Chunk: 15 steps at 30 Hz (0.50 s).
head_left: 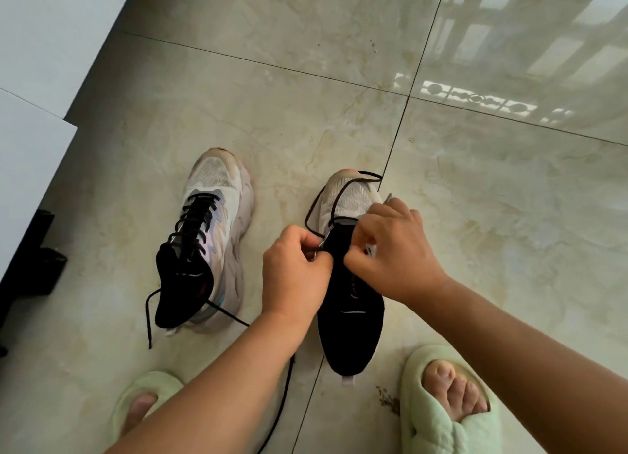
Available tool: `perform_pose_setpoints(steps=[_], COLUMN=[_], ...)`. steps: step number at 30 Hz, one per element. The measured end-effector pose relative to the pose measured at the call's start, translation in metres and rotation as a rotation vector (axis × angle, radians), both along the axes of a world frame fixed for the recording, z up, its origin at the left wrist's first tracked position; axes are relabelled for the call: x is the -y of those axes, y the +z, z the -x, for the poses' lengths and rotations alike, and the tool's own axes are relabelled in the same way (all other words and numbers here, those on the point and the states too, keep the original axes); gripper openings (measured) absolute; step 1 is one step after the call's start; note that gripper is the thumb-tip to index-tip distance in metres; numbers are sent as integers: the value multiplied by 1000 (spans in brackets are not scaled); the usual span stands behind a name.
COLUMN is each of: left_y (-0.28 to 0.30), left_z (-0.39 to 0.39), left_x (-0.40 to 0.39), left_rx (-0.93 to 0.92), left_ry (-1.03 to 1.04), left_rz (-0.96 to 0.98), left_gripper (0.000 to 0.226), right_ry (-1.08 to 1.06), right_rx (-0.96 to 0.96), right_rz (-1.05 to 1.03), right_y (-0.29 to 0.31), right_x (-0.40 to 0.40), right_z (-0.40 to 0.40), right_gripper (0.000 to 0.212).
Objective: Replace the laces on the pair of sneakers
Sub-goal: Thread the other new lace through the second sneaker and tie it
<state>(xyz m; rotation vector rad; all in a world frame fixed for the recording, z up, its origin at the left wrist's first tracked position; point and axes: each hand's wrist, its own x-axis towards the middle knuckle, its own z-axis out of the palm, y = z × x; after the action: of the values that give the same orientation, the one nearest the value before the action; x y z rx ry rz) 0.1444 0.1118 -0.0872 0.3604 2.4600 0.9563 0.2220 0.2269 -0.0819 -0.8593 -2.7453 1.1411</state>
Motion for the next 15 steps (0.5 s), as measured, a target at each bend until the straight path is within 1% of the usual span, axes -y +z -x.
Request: perform_pose_setpoints(steps=[2, 4, 5, 7, 8, 9, 10, 12, 15], left_y=[-1, -1, 0, 1, 1, 1, 0, -7, -18], left_z=[0, 2, 4, 10, 13, 18, 23, 34, 48], left_x=[1, 0, 0, -4, -7, -11, -15, -25, -44], left_rx=[-14, 19, 75, 278, 376, 427, 430, 371, 293], left_ry=[10, 2, -1, 25, 54, 79, 91, 103, 149], left_rz=[-3, 9, 12, -48, -99, -133, -147, -150, -133], left_gripper=[27, 25, 24, 30, 34, 36, 37, 33, 22], right_ry=[-76, -152, -186, -214, -203, -186, -170, -156, -124], right_rx=[-68, -96, -89, -70, -69, -70, -71, -82, -92], right_rz=[86, 149, 186, 257, 280, 291, 293, 288, 251], right_y=[4, 5, 5, 2, 0, -2, -3, -3, -1], right_x=[-6, -13, -16, -18, -18, -17, -16, -15, -13], right_z=[-18, -35, -40, -44, -43, -40, -37, -29, -15], right_gripper=[15, 17, 14, 6, 6, 9, 11, 9, 11])
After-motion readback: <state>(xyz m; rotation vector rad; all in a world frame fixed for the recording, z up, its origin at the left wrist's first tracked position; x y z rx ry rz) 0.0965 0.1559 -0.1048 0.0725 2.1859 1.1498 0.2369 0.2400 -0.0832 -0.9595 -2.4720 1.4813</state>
